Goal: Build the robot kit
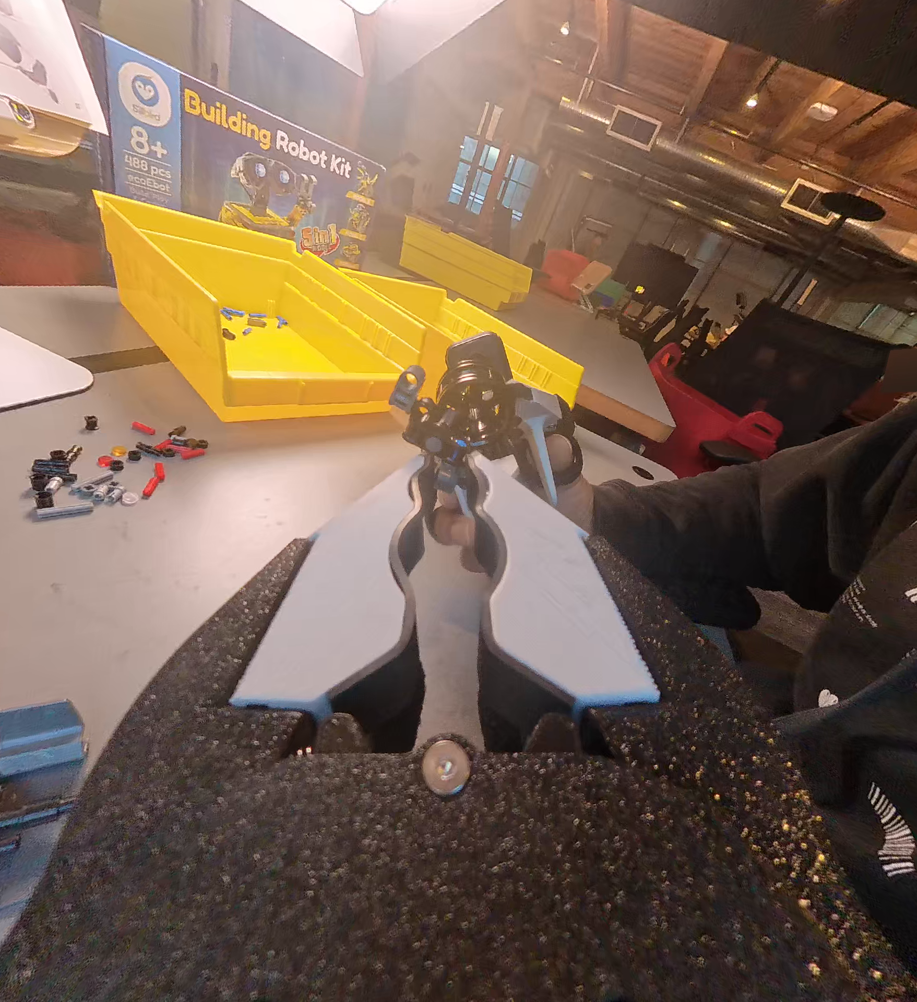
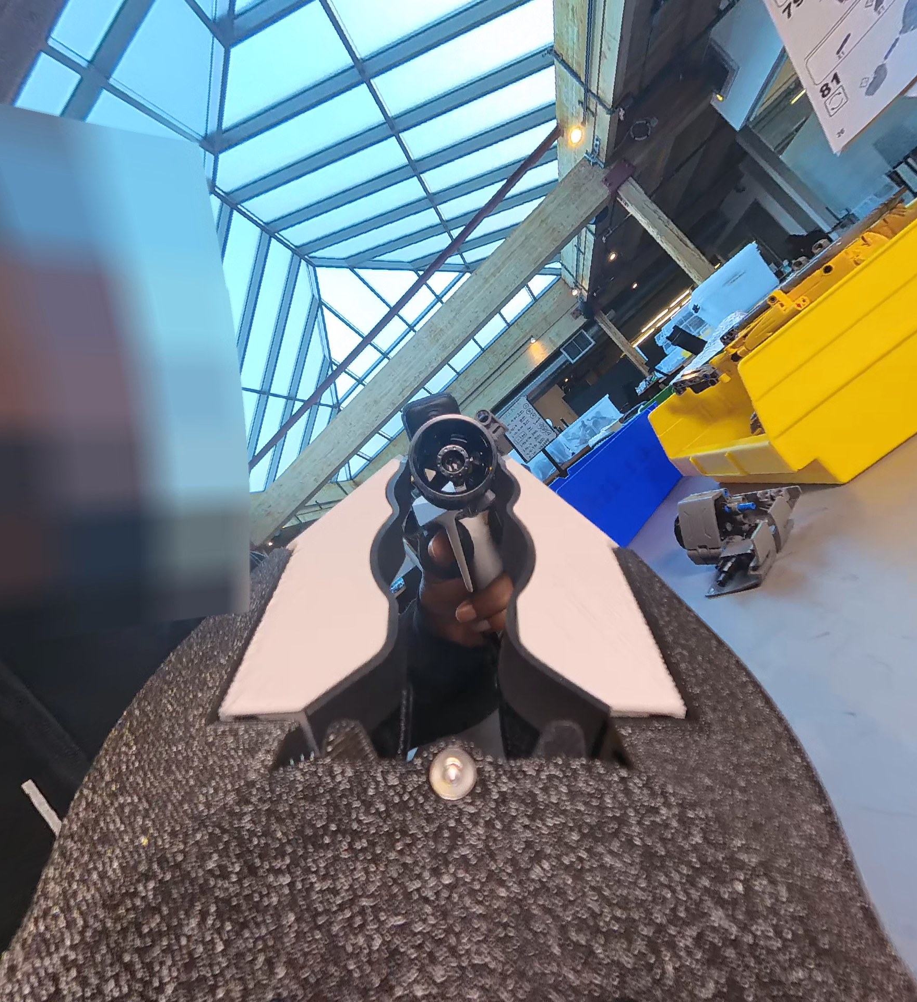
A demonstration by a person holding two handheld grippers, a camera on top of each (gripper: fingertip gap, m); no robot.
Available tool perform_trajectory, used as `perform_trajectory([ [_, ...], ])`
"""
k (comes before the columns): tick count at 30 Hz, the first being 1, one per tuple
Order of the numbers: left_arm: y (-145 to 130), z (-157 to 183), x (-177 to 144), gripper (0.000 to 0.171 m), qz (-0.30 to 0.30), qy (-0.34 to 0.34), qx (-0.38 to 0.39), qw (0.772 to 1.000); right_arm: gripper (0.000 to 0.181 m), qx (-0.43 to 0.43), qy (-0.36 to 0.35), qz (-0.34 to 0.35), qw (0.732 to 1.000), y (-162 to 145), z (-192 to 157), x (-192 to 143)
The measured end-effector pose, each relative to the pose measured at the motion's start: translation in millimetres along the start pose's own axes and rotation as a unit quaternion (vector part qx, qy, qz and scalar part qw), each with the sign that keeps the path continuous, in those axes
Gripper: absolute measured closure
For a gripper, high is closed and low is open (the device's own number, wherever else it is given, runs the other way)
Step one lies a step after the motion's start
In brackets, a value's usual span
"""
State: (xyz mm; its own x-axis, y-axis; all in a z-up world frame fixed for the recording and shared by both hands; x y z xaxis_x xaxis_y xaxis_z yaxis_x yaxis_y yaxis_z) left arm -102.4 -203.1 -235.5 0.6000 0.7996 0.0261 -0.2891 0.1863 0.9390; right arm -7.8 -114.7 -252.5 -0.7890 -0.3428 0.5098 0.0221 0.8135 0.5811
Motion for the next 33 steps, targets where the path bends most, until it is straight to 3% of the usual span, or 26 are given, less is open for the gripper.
perform_trajectory([
  [6,4.7,-2.7,-4.2,0.162,0.015,-0.019,-0.022,0.999,0.151,-0.003,-0.028,0.033,0.999,10.9,6.1,-8.2],
  [19,-1.7,-6.7,-0.7,0.16,-0.004,-0.021,-0.029,0.999,0.15,-0.002,-0.03,0.007,1.0,0.3,5.1,-2.3],
  [25,-0.4,-9.1,-2.0,0.159,0.002,0.002,-0.007,1.0,0.151,-0.01,-0.033,0.0,0.999,-2.0,4.6,-0.8],
  [33,-1.3,-6.4,-0.4,0.158,-0.009,0.06,0.091,0.994,0.151,-0.007,-0.045,0.0,0.999,-2.3,7.2,-2.0],
])
Point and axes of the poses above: each gripper's, where its closed fingertips meet, x out along the fingers, y out of its top, z = x × y across the jaws, the point moved 6 cm from there along -x, back along the fingers, and after that the axes turned 2 degrees about z, right-handed, at the moved point
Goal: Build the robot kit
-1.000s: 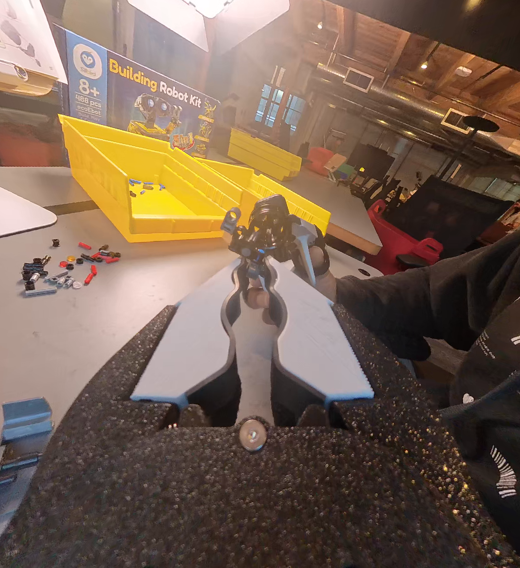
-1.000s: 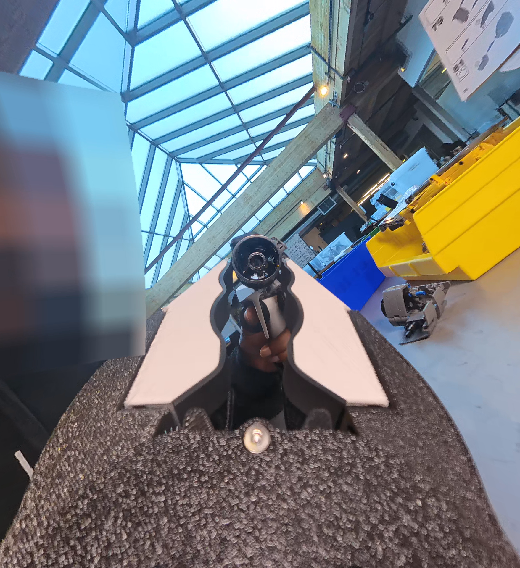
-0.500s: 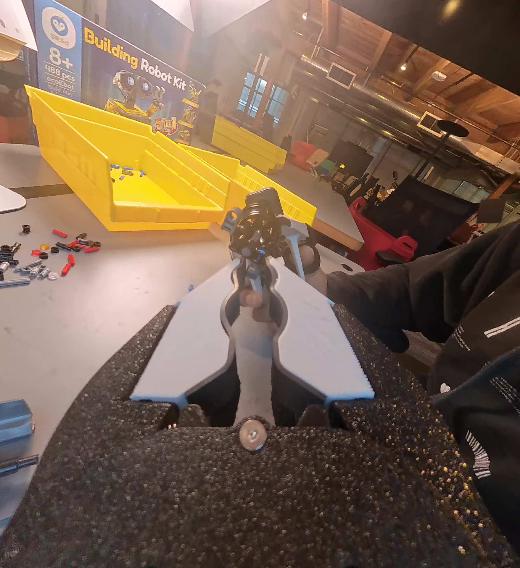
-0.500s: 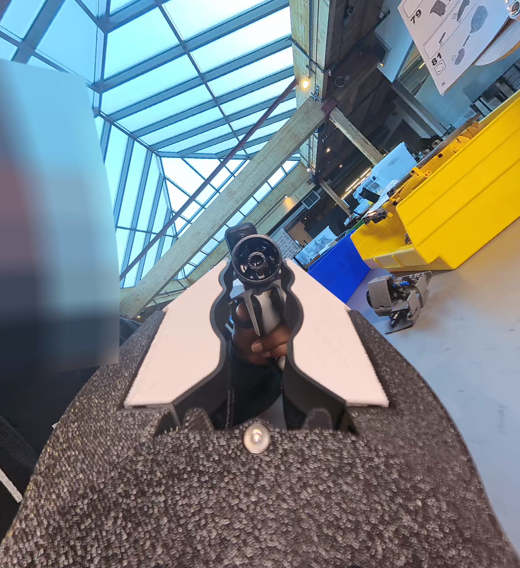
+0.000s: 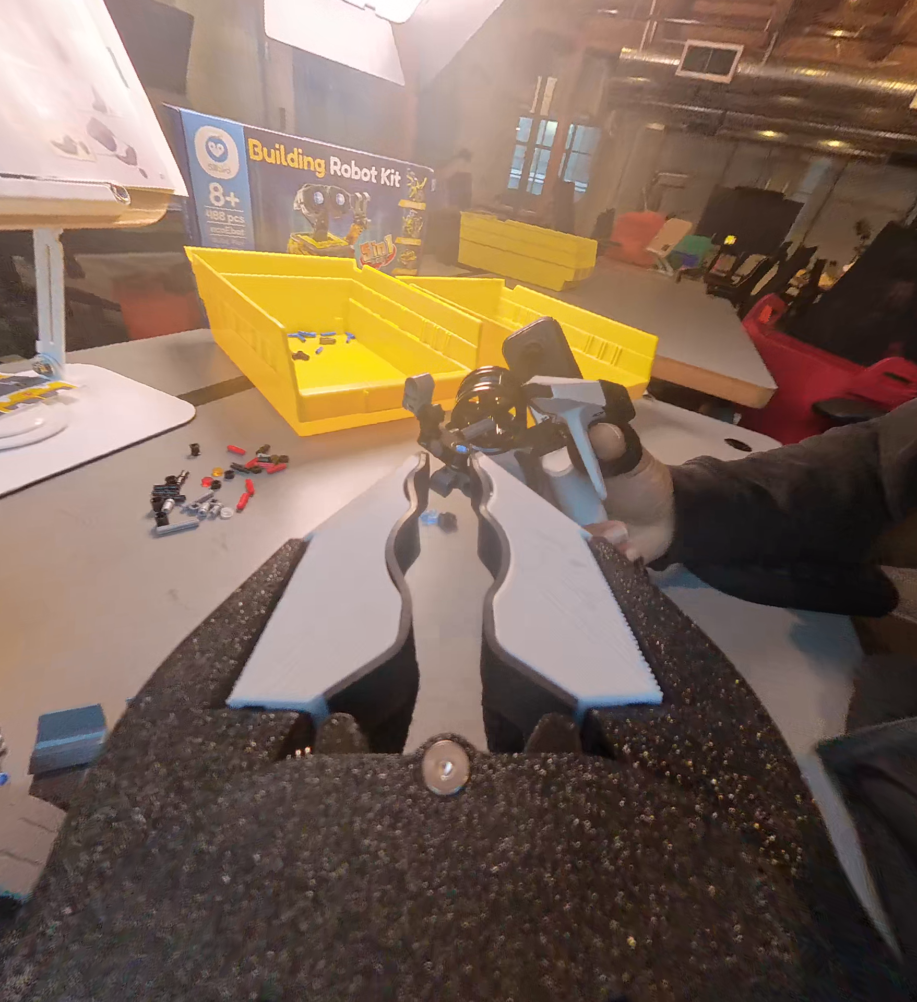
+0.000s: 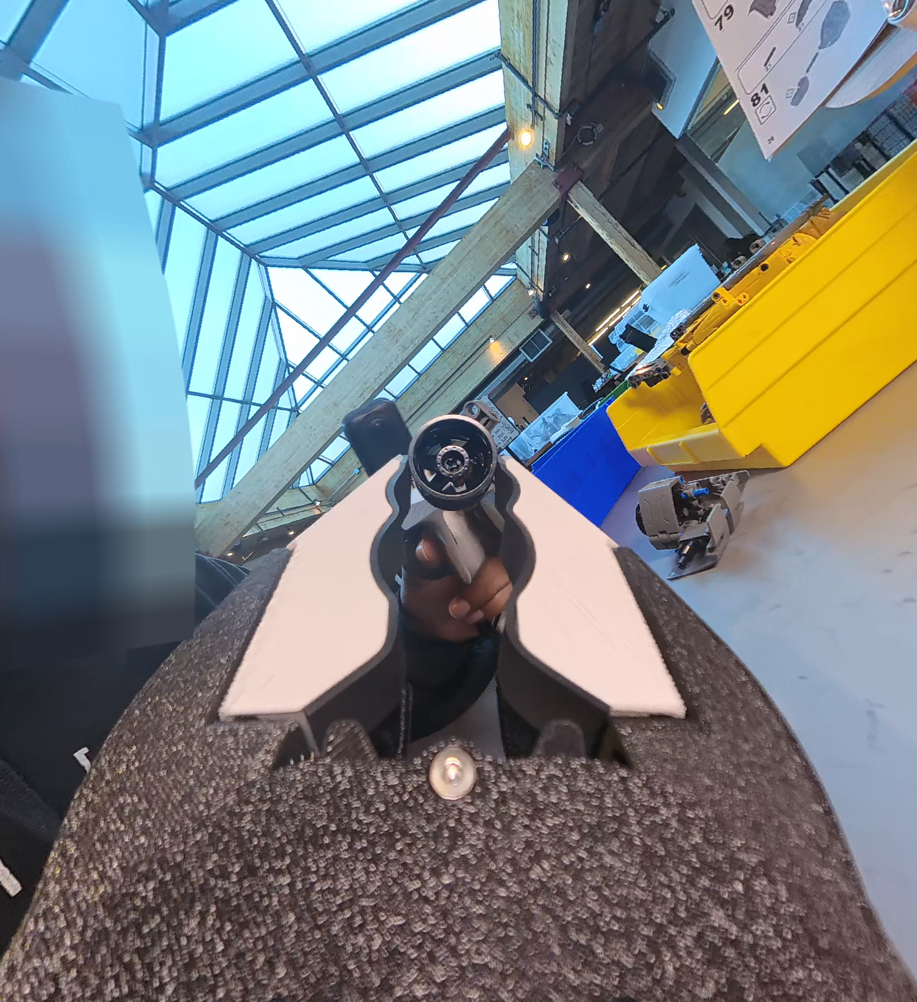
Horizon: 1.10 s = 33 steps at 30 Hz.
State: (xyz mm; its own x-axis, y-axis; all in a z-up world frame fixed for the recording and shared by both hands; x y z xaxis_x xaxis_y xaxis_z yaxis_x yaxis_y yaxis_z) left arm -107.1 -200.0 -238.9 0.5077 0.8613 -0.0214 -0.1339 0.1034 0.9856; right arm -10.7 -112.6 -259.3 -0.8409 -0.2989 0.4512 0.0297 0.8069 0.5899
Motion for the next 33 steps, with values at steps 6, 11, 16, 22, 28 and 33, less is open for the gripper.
perform_trajectory([
  [6,-3.3,1.3,1.1,0.16,-0.021,0.044,0.078,0.996,0.151,0.011,-0.029,-0.008,0.999,-1.7,7.4,-1.8],
  [11,-6.2,-0.9,1.4,0.161,-0.041,0.053,0.097,0.993,0.151,0.009,-0.048,-0.018,0.999,-3.3,10.9,-2.6],
  [16,-11.0,-4.8,1.6,0.162,-0.056,0.053,0.095,0.993,0.151,0.014,-0.068,-0.029,0.997,-5.7,15.7,-3.7],
  [22,-11.9,-4.0,3.2,0.163,-0.054,0.047,0.084,0.994,0.15,0.031,-0.083,-0.029,0.996,-7.2,20.4,-5.0],
  [28,-15.4,-1.3,6.4,0.163,-0.046,0.059,0.099,0.992,0.15,0.043,-0.091,-0.019,0.995,-7.3,22.0,-5.5],
  [33,-20.4,2.9,10.1,0.163,-0.06,0.066,0.136,0.987,0.151,0.042,-0.098,-0.025,0.994,-8.6,22.6,-5.4],
])
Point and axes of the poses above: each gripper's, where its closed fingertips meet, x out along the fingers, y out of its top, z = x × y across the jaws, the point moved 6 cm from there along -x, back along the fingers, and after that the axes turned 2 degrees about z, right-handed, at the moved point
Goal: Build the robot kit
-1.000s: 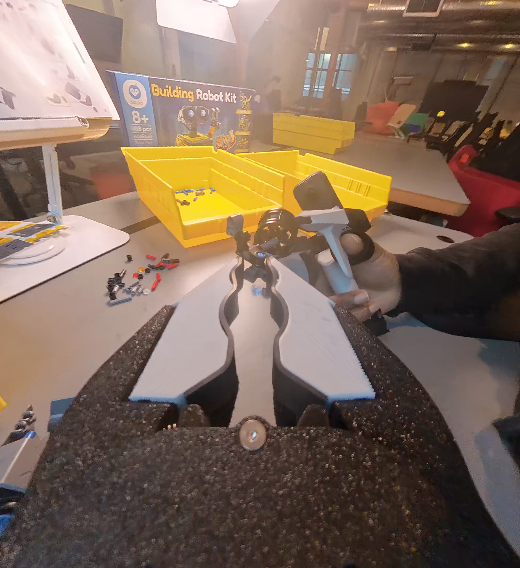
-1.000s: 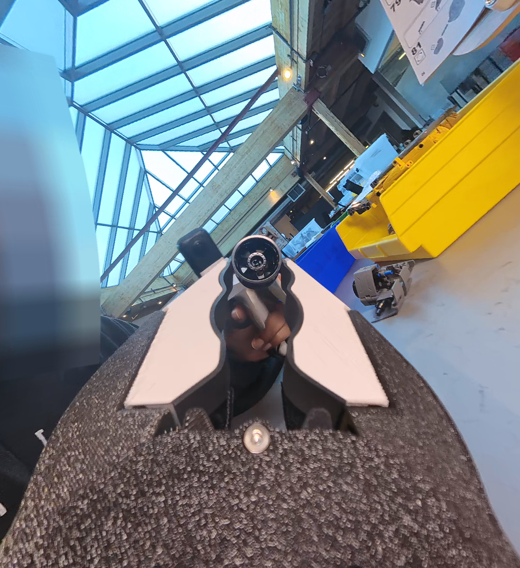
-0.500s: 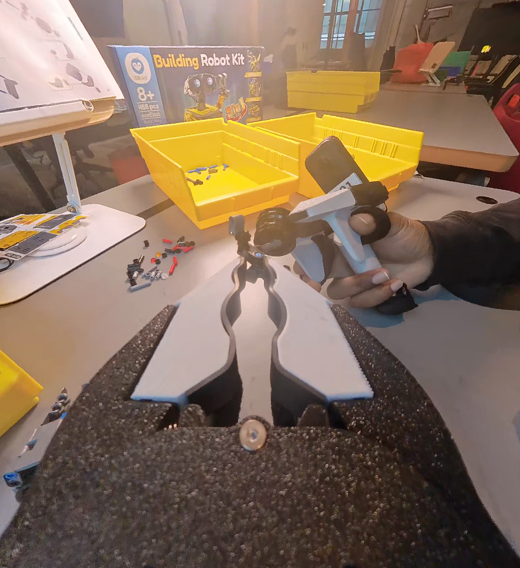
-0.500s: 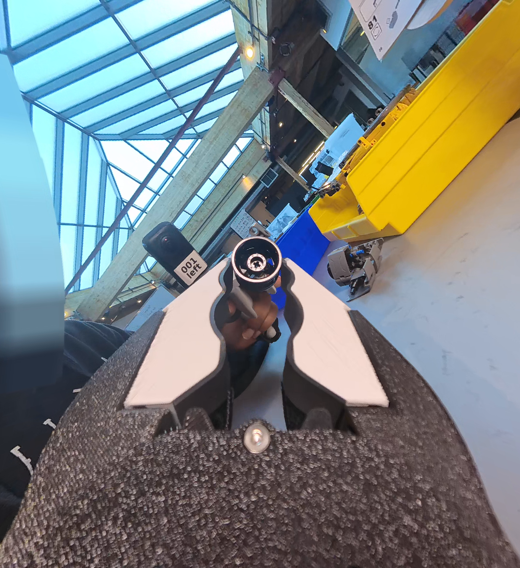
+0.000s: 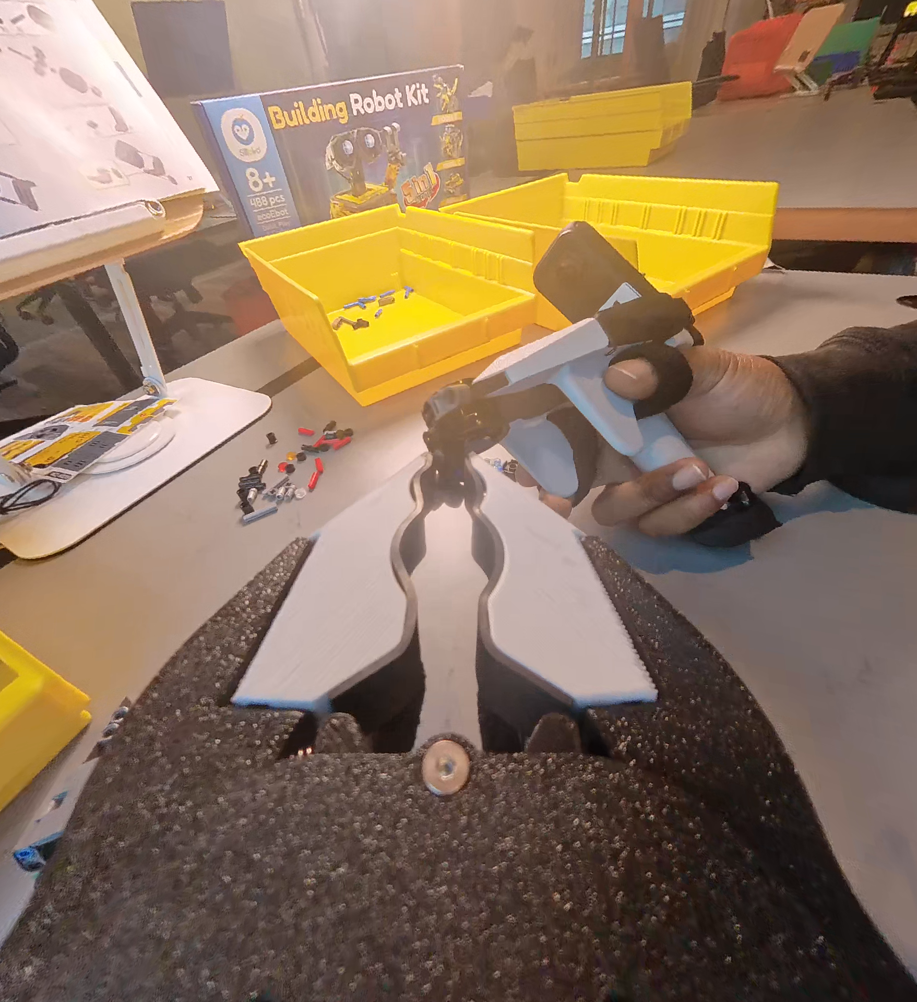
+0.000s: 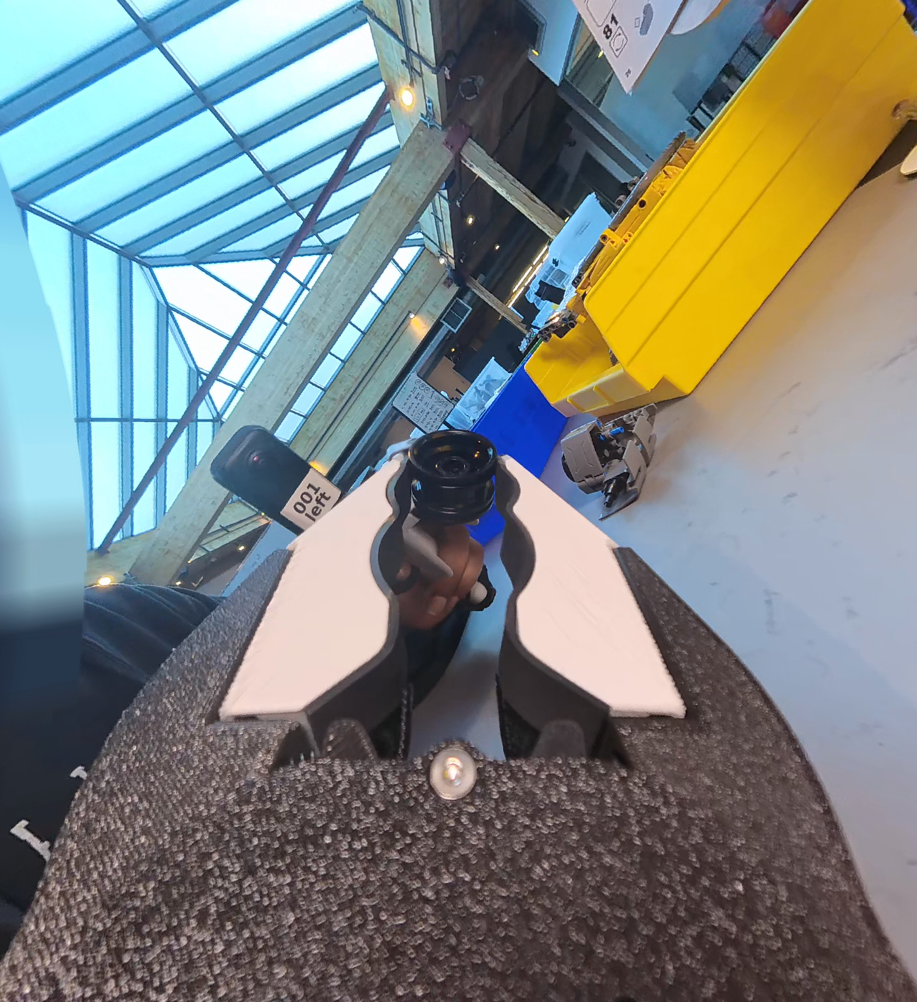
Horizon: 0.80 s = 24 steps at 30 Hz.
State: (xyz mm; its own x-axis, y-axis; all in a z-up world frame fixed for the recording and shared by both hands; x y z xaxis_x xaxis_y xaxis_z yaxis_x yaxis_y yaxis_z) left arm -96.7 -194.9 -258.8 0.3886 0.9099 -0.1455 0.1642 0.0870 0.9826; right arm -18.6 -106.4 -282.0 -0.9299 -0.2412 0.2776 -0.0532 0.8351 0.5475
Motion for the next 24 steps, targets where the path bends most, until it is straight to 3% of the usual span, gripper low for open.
perform_trajectory([
  [9,-4.1,0.7,1.9,0.17,-0.023,-0.022,-0.014,0.999,0.151,0.015,-0.002,0.001,1.0,-0.1,2.4,-0.7],
  [12,-4.5,-2.4,0.8,0.171,-0.012,-0.05,-0.075,0.996,0.151,0.014,0.005,0.004,1.0,1.4,0.5,-0.8],
  [19,-13.7,-25.0,-3.3,0.171,0.044,-0.125,-0.332,0.934,0.151,-0.01,0.022,0.02,0.999,11.0,-5.4,-4.8],
  [22,-18.2,-27.4,-2.9,0.171,0.053,-0.147,-0.396,0.905,0.151,-0.088,0.01,-0.016,0.996,10.1,-10.5,-3.4],
  [24,-23.0,-28.3,-2.2,0.171,0.042,-0.148,-0.407,0.9,0.151,-0.161,-0.018,-0.055,0.985,10.4,-12.5,-3.9],
])
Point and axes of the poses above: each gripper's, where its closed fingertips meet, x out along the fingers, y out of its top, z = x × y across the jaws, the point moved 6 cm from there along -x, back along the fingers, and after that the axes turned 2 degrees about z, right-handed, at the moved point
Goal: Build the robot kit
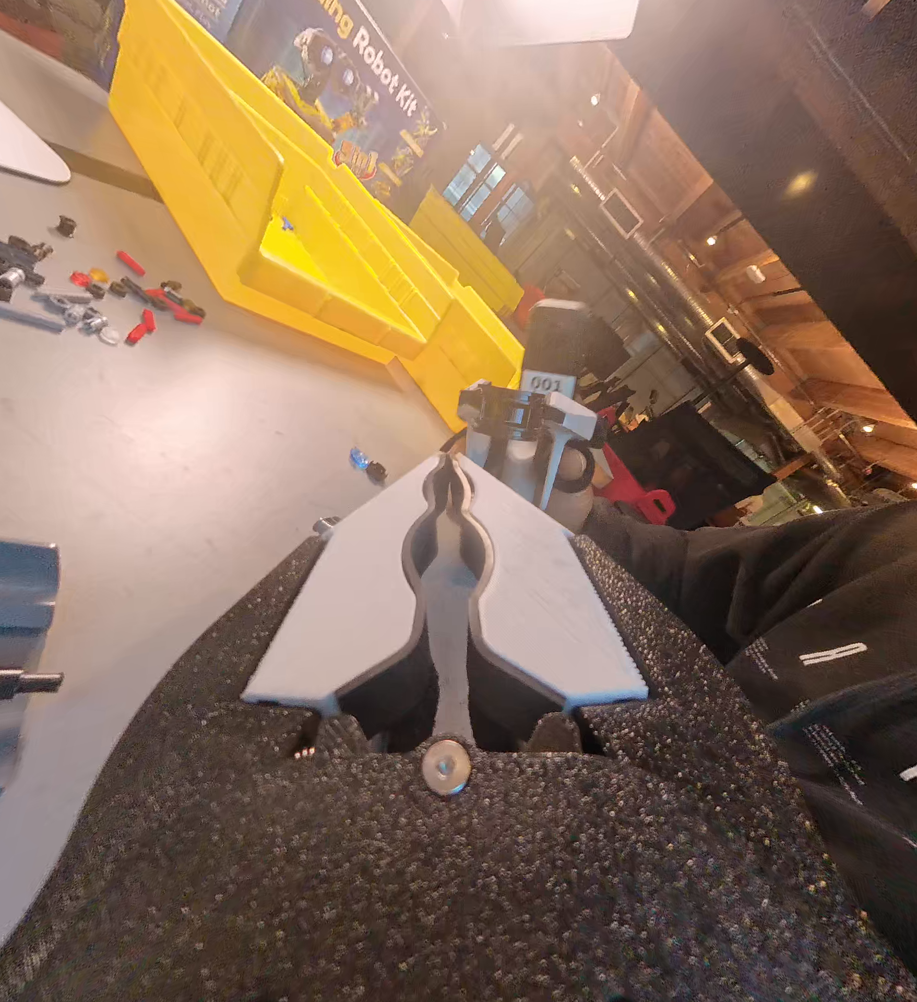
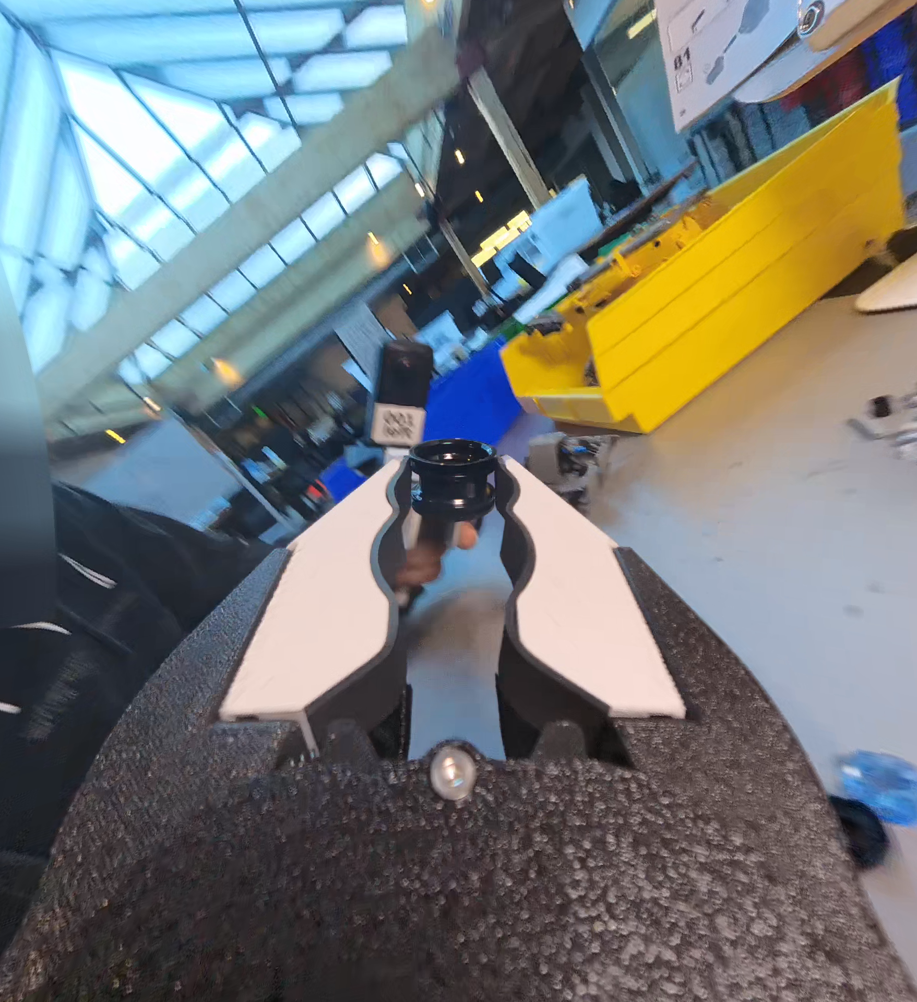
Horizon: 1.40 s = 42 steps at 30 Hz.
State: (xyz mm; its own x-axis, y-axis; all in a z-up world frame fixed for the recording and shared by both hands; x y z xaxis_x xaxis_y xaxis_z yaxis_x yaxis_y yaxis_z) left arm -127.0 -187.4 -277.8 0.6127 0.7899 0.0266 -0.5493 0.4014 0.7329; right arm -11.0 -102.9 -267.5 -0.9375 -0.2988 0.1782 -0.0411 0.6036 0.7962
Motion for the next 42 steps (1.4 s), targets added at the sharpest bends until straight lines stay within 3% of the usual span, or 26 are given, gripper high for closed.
perform_trajectory([
  [3,-2.5,-7.7,-2.1,0.171,-0.039,0.045,0.036,0.998,0.151,-0.086,-0.051,-0.068,0.993,0.5,4.8,-5.7],
  [8,-7.3,-22.0,-7.2,0.171,-0.132,0.132,0.151,0.971,0.15,-0.11,-0.111,-0.171,0.973,-11.8,21.1,-12.9],
  [10,-5.6,-26.7,-11.1,0.162,-0.155,0.155,0.191,0.957,0.15,-0.118,-0.118,-0.208,0.964,-19.2,23.3,-13.9],
  [17,-19.2,-39.6,-2.7,0.138,-0.265,0.154,0.31,0.9,0.15,-0.133,-0.102,-0.248,0.954,-31.6,16.0,-9.1],
  [20,-29.4,-44.5,4.1,0.142,-0.314,0.156,0.344,0.871,0.15,-0.138,-0.107,-0.263,0.949,-34.3,16.8,-10.5],
  [24,-34.4,-39.4,6.0,0.158,-0.322,0.143,0.36,0.864,0.15,-0.144,-0.104,-0.272,0.946,-35.8,14.8,-10.3],
  [33,-33.4,-38.2,5.7,0.164,-0.298,0.138,0.289,0.899,0.15,-0.129,-0.103,-0.246,0.955,-32.9,13.9,-8.3],
  [39,-2.2,-12.8,17.2,0.165,-0.126,0.068,0.131,0.981,0.151,-0.075,-0.031,-0.047,0.996,-0.2,-6.8,-2.0],
  [42,9.5,0.6,26.2,0.164,-0.052,0.006,0.023,0.998,0.151,-0.071,0.019,0.038,0.997,12.4,-20.4,-4.3],
])
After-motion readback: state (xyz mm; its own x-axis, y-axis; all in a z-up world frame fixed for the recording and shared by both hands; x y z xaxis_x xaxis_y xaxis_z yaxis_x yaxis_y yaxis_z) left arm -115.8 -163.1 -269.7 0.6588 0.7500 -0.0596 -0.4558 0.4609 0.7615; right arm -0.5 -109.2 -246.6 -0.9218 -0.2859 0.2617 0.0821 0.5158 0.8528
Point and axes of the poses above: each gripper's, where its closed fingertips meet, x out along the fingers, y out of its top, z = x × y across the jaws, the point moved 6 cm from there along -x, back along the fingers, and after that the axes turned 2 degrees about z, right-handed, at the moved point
